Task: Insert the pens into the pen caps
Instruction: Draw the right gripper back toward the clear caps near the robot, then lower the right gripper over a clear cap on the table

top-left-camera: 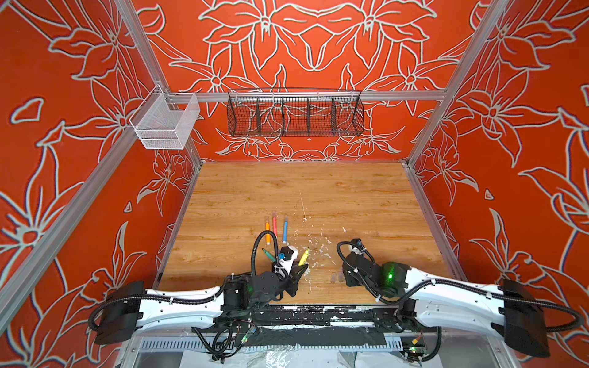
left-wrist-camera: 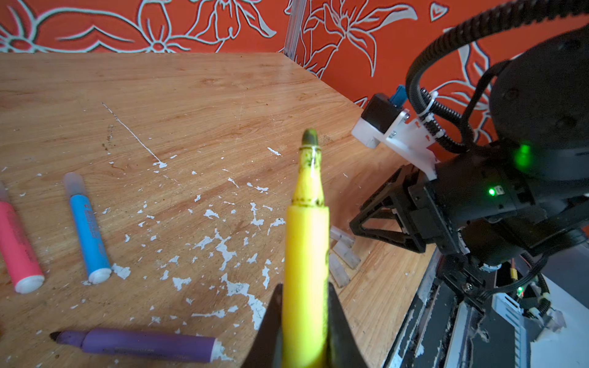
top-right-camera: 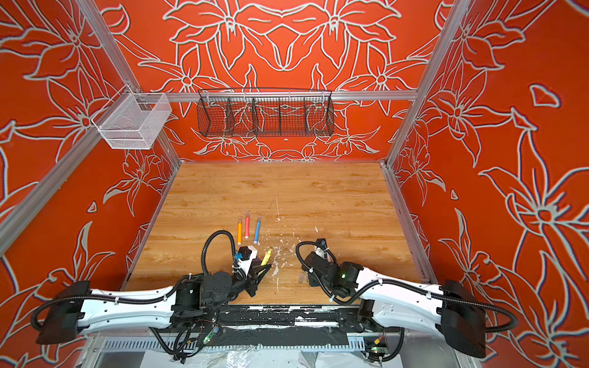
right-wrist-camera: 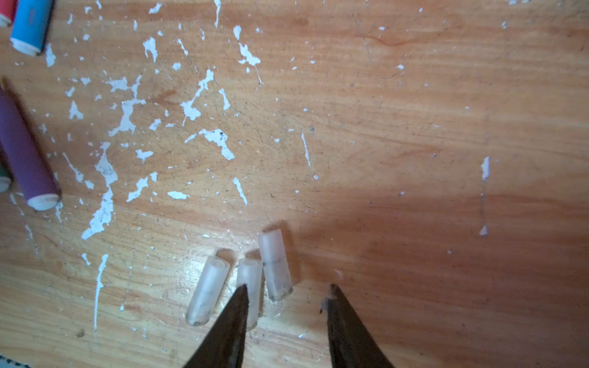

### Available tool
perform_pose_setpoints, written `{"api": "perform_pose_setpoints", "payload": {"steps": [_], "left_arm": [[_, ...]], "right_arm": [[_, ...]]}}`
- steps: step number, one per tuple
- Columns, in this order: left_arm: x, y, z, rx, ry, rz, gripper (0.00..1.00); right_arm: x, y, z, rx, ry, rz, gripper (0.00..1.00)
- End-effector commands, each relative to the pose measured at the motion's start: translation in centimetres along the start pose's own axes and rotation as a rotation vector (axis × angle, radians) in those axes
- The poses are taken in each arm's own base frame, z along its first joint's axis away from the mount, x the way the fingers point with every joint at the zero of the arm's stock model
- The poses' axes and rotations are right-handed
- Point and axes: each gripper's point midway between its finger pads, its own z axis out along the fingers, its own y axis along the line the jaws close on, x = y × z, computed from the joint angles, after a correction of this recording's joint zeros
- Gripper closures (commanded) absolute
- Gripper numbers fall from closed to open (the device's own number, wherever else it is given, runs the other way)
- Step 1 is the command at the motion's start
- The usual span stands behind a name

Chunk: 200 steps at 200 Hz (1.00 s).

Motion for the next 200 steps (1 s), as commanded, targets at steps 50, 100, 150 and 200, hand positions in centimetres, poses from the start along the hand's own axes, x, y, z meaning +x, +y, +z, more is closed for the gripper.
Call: {"api": "perform_pose_setpoints", "payload": {"steps": [50, 100, 150, 200], "left_arm": [[-1.7, -0.7, 0.1, 0.014, -0.039, -0.033, 1.00], [-1.7, -0.6, 0.1, 0.011, -0.037, -0.033, 1.00], [-1.7, -0.7, 0.2, 0.012, -0.037, -0.032, 1.00], [-1.7, -0.7, 0.2, 0.010, -0.038, -0.032, 1.00]], "right_arm": [[1.2, 0.5, 2.0, 0.025, 0.064, -0.046, 0.63], [1.2, -0.6, 2.8, 0.104, 0.051, -0.045, 0.67], [1.3, -1.3, 3.2, 0.124, 0.045, -0.029, 0.68], [1.2, -1.7, 3.0, 0.121, 0.031, -0.016, 0.69]]}}
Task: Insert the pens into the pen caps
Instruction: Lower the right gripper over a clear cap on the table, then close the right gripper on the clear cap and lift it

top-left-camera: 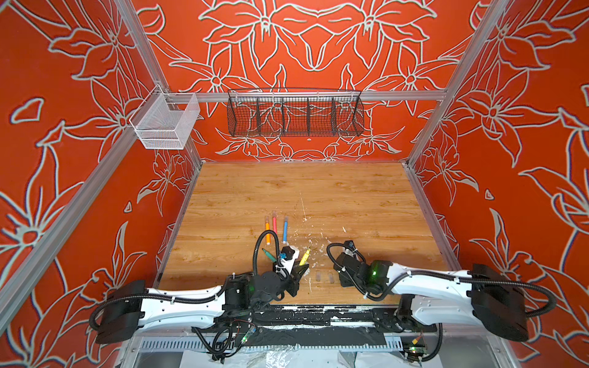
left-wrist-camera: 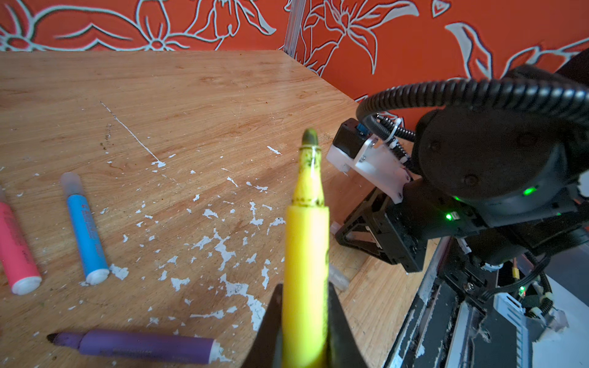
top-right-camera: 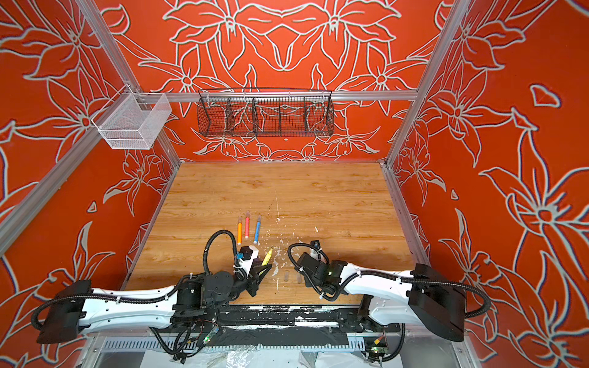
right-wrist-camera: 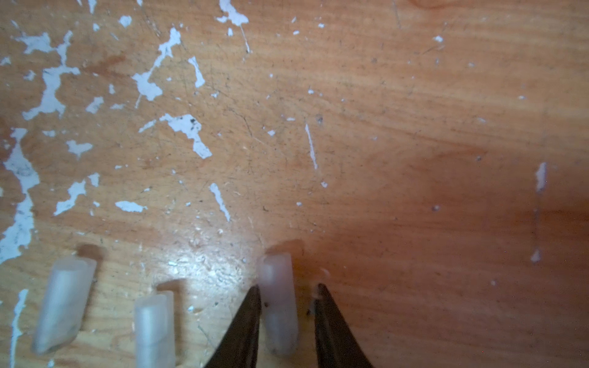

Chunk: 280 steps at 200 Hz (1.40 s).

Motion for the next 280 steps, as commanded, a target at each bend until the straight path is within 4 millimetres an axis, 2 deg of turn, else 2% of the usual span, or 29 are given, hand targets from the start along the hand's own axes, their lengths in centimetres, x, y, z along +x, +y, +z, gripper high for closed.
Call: {"api": "perform_pose_setpoints", "payload": {"steps": [1, 53, 139, 171, 219, 238, 245, 280], "left_arm": [[-1.7, -0.5, 0.0, 0.011, -0.044, -0.035, 1.00], [-1.6, -0.6, 0.0, 0.013, -0.042, -0.037, 1.00], [-1.6, -0.5, -0.1, 0.015, -0.042, -0.038, 1.00], [-1.6, -0.5, 0.2, 0.002, -0.027, -0.036, 1.00], [-1.6, -1.9, 1.4, 0.030, 0.008, -0.016, 1.00], [-1.9, -2.6, 1.8, 0.044, 0.012, -0.010, 1.00], [-1.2, -2.7, 2.4, 0.040, 0.038, 0.002, 1.00], [-1.2, -4.0, 3.3, 0.082, 0.050, 0.015, 1.00]], "right_arm": [[0.5, -1.4, 0.2, 0.041, -0.001, 0.018, 0.69], [0.7, -1.8, 0.8, 0.049, 0.013, 0.032, 0.69], [0.9, -2.0, 0.8, 0.037, 0.021, 0.057, 0.84], [0.0, -1.5, 0.0, -0.005, -0.020, 0.099, 0.86], [-4.0, 0.6, -3.6, -0.136, -0.150, 0.187, 0.91], [-6.0, 1.5, -5.7, -0.205, -0.215, 0.224, 0.92], [-6.7, 1.8, -6.5, -0.229, -0.240, 0.237, 0.92], [-9.9, 1.9, -10.9, -0.320, -0.375, 0.295, 0.93]]}}
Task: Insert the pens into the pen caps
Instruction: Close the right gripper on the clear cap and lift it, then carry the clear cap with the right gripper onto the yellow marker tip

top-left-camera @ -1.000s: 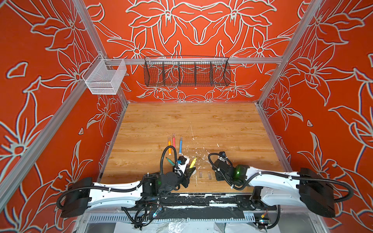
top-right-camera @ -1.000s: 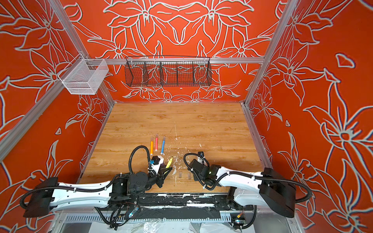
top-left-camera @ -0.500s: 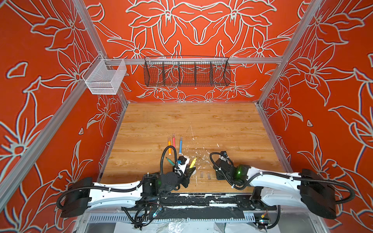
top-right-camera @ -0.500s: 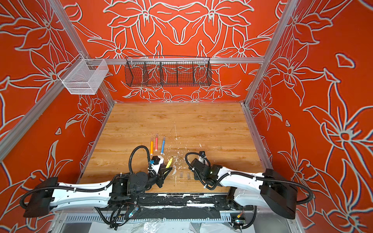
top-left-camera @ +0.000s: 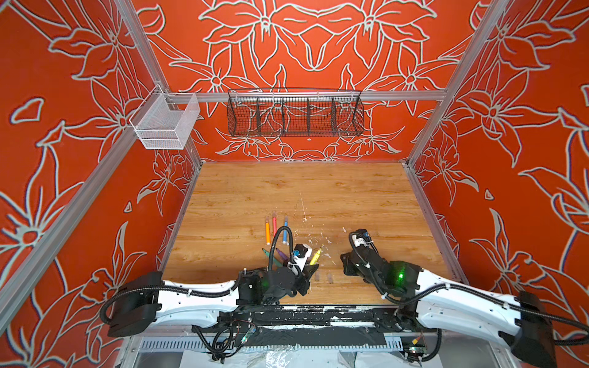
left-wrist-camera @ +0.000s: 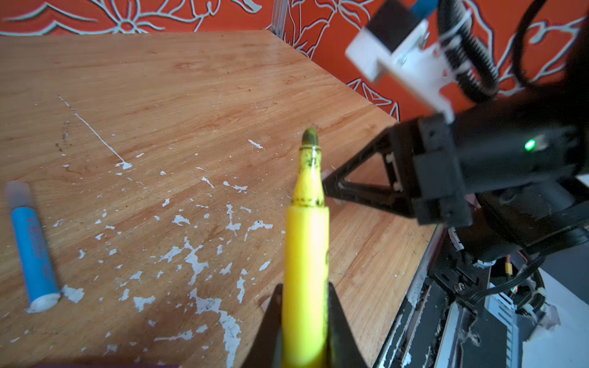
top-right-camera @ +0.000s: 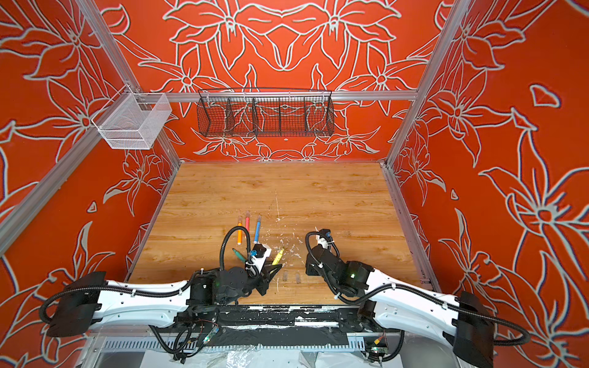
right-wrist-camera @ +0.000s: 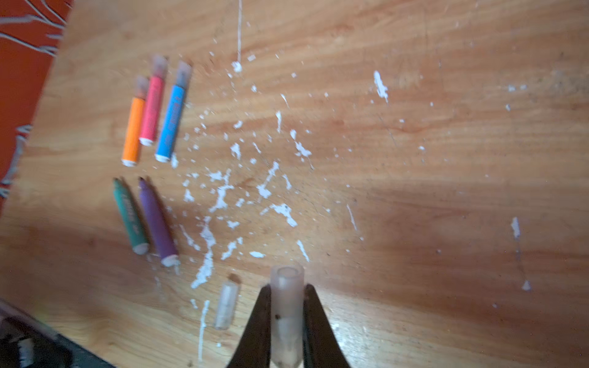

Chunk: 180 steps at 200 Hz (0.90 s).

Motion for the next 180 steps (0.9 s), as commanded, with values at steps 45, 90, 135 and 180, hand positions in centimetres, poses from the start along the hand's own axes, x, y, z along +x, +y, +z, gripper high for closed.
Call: {"api": "perform_pose_setpoints", "payload": {"steps": [45, 90, 135, 180], "left_arm": [[-1.8, -2.6, 0.6, 0.117, -0.055, -0.014, 1.00], [-2.1, -3.2, 1.1, 0.133, -0.058, -0.024, 1.00], [-2.4, -2.5, 1.1, 0.098, -0.086, -0.056, 1.00], [-2.6, -2.6, 1.3, 0.100, -0.088, -0.070, 1.00]], "right_arm": [[-7.0, 3.4, -5.9, -0.180, -0.236, 0.090, 0.96], [-8.7, 7.6, -8.2, -0.377, -0.262, 0.072, 0.99], [-8.9, 10.3, -8.4, -0.451, -0.245, 0.027, 1.00], [-8.4, 11.5, -8.2, -0.508, -0.235, 0.010, 1.00]]}}
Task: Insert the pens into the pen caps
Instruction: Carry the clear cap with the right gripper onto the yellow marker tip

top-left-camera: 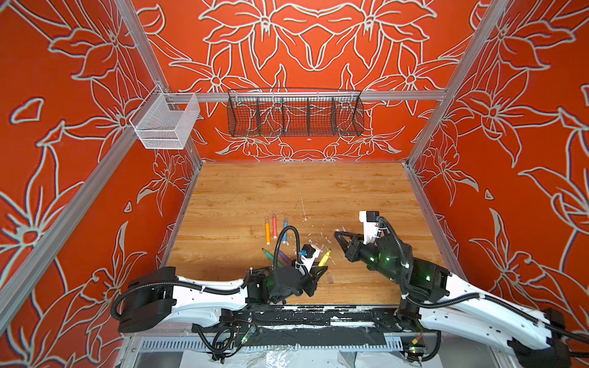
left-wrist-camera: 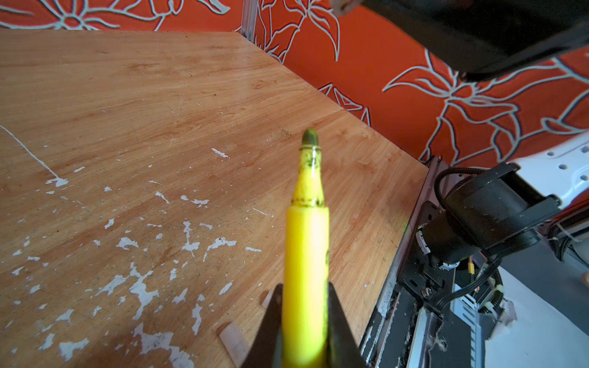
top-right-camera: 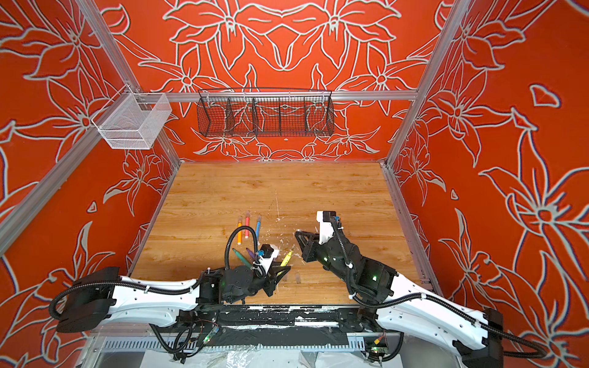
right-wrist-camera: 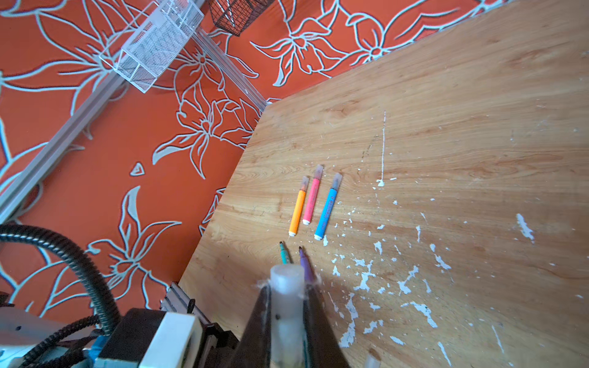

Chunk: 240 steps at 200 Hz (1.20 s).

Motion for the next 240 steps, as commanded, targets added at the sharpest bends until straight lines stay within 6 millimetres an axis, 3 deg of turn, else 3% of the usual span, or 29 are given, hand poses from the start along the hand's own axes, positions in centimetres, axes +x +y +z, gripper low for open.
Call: {"api": "perform_pose_setpoints", "payload": {"steps": [1, 105, 169, 240], "left_arm": [[-1.9, -0.4, 0.2, 0.006, -0.060, -0.037, 1.00], [-2.3, -0.5, 0.3, 0.007, -0.074, -0.081, 1.00], [-2.5, -0.2, 0.0, -0.010, -0.082, -0.089, 1.00], [-2.4, 0.6, -0.3, -0.047, -0.090, -0.098, 1.00]], "right_arm": [[-0.7, 2.0, -0.1, -0.083, -0.018, -0.003, 1.00], [1.2, -0.2, 1.3, -0.024, -0.009, 0.008, 1.00], [2.8, -0.8, 2.4, -0.007, 0.038, 0.013, 1.00], [3.3, -0.9, 2.6, -0.008, 0.048, 0.017, 1.00]]}}
